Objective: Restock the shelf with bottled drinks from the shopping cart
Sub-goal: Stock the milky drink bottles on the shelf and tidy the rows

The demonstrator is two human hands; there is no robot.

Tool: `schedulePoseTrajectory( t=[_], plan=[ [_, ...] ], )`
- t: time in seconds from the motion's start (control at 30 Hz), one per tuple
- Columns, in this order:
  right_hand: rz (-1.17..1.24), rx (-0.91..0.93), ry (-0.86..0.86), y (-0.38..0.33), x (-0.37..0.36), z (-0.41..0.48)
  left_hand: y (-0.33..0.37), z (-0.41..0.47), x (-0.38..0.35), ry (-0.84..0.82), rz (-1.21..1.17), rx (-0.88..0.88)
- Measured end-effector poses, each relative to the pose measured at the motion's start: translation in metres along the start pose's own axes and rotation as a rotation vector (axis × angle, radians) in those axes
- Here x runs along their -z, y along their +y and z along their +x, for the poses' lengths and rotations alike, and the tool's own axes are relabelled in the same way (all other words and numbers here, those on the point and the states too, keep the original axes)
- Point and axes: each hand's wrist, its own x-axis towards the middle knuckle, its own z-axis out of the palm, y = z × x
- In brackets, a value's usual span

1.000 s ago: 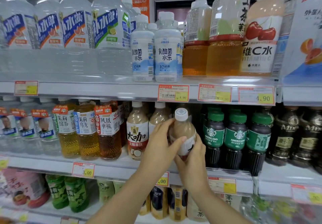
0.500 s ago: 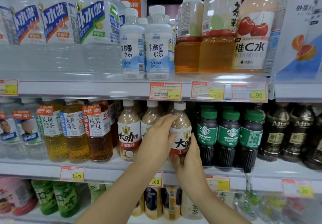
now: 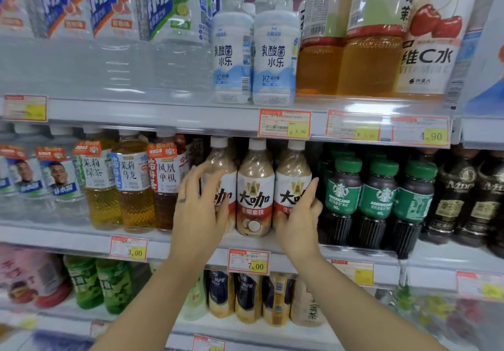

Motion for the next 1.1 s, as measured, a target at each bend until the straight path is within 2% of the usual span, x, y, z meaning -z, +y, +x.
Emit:
schedulePoseTrajectory(
  t=[0.1,0.4,0.73,0.9,1.03,1.1],
  plan=[
    [0.015,-0.029,-0.020,0.002,-0.001,0.008,-0.003,-0.007,-0.008,-0.080,-0.083,0.033],
    [0.047,-0.065,-0.069,0.008,-0.001,0.037,-0.006,-0.009,-0.013,-0.063,-0.160,0.013],
    [0.056,-0.073,-0.080,0.009,-0.006,0.045,-0.009,-0.009,-0.012,-0.072,-0.136,-0.003],
    [0.058,0.069,-0.189,0.005,0.015,0.016,-0.008,-0.016,-0.010,-0.061,-0.123,-0.012],
    [0.089,0.344,-0.124,0.009,0.030,-0.038,-0.011,-0.048,0.004,0.020,-0.172,-0.016],
    [0.102,0.486,-0.165,0.012,0.023,-0.067,-0.019,-0.077,0.010,0.078,-0.170,0.008]
  ],
)
